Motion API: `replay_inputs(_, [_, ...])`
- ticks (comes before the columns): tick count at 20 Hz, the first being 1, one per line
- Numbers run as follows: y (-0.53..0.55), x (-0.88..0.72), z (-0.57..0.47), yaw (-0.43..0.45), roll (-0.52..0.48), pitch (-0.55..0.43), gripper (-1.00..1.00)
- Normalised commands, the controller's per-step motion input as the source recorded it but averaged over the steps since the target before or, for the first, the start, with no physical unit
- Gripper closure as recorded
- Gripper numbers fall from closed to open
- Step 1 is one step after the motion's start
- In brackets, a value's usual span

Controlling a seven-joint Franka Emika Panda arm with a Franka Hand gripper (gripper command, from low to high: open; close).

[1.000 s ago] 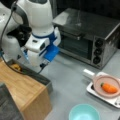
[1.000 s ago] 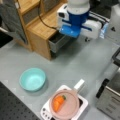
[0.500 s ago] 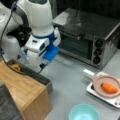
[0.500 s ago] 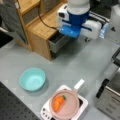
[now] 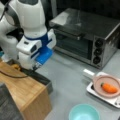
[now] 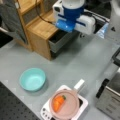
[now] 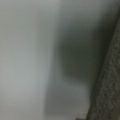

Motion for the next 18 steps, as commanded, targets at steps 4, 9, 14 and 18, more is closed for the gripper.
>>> replay_inputs(4, [-0.14, -0.32, -0.17, 0.074, -0.072, -0.096, -1.00])
replay_inputs(9, [-0.07, -0.29, -0.25, 0.058, -0.124, -0.117, -1.00])
replay_inputs(14, [0.00, -0.24, -0.25, -0.016, -0.136, -0.123, -1.00])
replay_inputs(18, [0.02, -0.21, -0.24, -0.028, -0.138, -0.159, -1.00])
